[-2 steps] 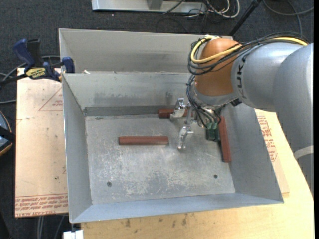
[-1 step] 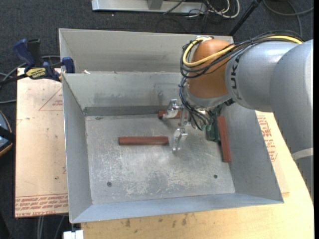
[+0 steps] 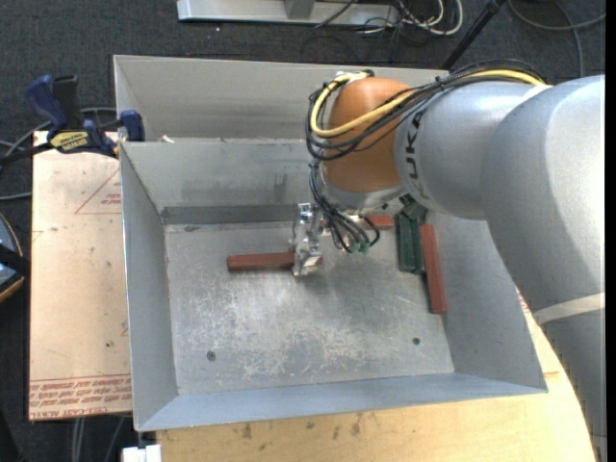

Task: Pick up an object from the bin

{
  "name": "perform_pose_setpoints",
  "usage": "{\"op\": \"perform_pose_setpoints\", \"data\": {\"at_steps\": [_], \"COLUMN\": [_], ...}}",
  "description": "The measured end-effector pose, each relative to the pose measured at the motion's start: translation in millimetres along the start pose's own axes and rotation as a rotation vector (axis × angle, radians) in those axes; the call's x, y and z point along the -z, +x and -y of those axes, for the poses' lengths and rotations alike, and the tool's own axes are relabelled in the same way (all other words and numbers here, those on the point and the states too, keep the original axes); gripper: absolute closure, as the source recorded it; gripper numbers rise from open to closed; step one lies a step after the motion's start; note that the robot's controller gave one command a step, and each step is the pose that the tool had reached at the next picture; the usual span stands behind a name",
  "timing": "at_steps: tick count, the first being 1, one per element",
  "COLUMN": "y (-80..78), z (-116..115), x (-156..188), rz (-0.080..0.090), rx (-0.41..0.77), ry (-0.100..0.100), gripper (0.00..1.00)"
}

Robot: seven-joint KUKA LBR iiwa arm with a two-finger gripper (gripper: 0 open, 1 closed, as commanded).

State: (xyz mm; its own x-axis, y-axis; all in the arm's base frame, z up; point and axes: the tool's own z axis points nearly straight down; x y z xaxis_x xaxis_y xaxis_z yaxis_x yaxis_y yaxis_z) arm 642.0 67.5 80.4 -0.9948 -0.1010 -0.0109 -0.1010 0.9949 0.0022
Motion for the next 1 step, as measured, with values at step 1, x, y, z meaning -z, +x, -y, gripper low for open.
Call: {"op": "perform_pose_setpoints", "data": {"at_steps": [1], "y": [0.0], "z": [0.0], "x": [0.0], "rz": [0.0], "rx": [0.0], "ry": [0.0], "gripper": [1.0]}}
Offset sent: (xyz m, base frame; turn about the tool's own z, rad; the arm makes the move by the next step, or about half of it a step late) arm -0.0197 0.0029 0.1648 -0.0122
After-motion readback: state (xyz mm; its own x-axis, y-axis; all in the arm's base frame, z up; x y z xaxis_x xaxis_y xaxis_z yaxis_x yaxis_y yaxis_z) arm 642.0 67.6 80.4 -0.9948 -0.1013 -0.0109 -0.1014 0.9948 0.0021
